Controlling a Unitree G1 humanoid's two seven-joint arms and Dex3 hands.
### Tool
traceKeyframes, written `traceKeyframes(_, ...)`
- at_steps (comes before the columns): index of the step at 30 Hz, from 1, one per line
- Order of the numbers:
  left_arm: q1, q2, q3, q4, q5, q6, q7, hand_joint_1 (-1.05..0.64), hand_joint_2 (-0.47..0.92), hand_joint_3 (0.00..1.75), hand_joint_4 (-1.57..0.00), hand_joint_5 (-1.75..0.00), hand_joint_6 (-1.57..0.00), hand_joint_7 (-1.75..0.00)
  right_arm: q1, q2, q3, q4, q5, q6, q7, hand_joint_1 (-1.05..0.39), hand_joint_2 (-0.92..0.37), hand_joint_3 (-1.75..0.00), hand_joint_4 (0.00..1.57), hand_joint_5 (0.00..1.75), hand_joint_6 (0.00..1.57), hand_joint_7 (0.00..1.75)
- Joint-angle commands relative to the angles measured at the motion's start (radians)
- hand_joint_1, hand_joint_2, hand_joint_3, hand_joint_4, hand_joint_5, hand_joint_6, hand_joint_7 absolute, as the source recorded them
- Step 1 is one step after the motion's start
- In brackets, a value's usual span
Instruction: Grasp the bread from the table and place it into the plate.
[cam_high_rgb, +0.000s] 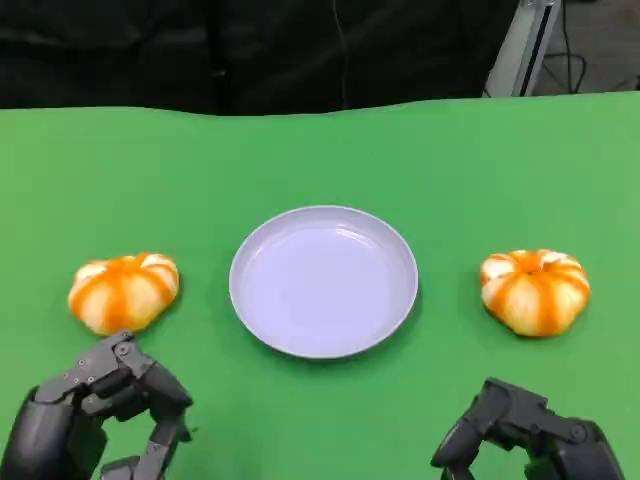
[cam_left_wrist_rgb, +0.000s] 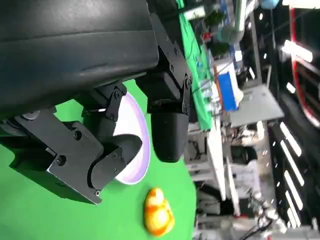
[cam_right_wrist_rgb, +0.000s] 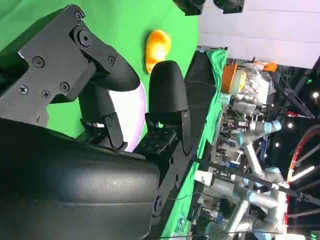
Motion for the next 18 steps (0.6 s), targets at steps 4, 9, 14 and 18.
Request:
traceKeyframes(4,-0.038,0.127,0.024,-0.055,0.125,0.07,-0.015,-0.15,0.77,0.42,-0.53,-0.97,-0.57,-0.52,0.006,0.0,0.003,-0.008,-0.002,0.001,-0.013,-0.07,-0.3,-1.37,0.73,1.62,0.78,1.34)
traceKeyframes(9,-0.061,0.215,0.04,-0.141,0.254,0.196,-0.009,-0.38,0.91,0.04,-0.36,-0.56,-0.5,-0.11,0.003,-0.001,0.002,-0.007,-0.008,-0.001,-0.019,-0.07,-0.3,-1.37,0.73,1.61,0.78,1.34)
traceKeyframes(14,-0.105,0.282,0.042,-0.172,0.396,0.263,0.003,-0.47,0.91,0.01,-0.25,-0.44,-0.4,-0.02,0.001,-0.001,0.004,-0.004,-0.004,0.0,-0.019,-0.08,-0.3,-1.36,0.73,1.59,0.79,1.34)
traceKeyframes(18,-0.176,0.343,0.029,-0.144,0.646,0.255,0.088,-0.56,0.91,0.0,-0.22,-0.36,-0.38,-0.01,0.0,-0.002,0.004,-0.005,-0.005,0.002,-0.021,-0.07,-0.29,-1.37,0.73,1.6,0.79,1.34)
